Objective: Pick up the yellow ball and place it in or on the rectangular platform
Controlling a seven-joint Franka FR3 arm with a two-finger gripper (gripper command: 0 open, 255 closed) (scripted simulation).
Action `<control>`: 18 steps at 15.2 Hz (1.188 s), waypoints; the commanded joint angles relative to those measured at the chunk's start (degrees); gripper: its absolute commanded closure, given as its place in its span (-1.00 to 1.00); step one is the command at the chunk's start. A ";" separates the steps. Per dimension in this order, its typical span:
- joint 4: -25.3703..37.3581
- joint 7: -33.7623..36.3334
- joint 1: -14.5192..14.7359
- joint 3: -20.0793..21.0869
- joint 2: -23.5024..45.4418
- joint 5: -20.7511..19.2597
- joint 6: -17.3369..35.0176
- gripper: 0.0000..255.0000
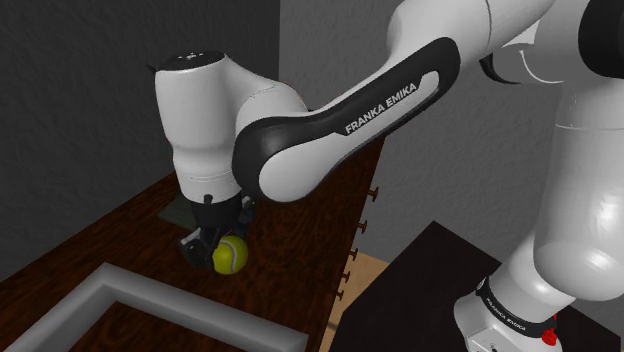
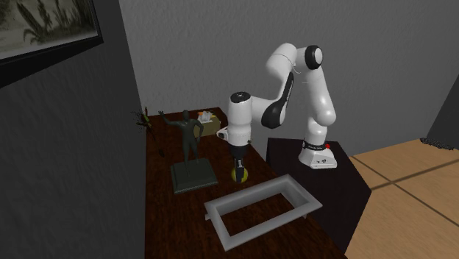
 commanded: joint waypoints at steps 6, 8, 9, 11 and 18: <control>2.62 -1.73 -1.17 1.76 -2.48 2.71 -4.18 1.00; 3.44 -2.21 -1.48 2.20 -3.17 3.43 -5.41 1.00; 3.87 -2.44 -1.62 2.40 -3.49 3.78 -6.03 1.00; 4.78 -2.88 -1.88 2.79 -4.11 4.44 -7.30 1.00; 8.44 -4.20 -2.45 3.83 -5.88 6.37 -11.92 1.00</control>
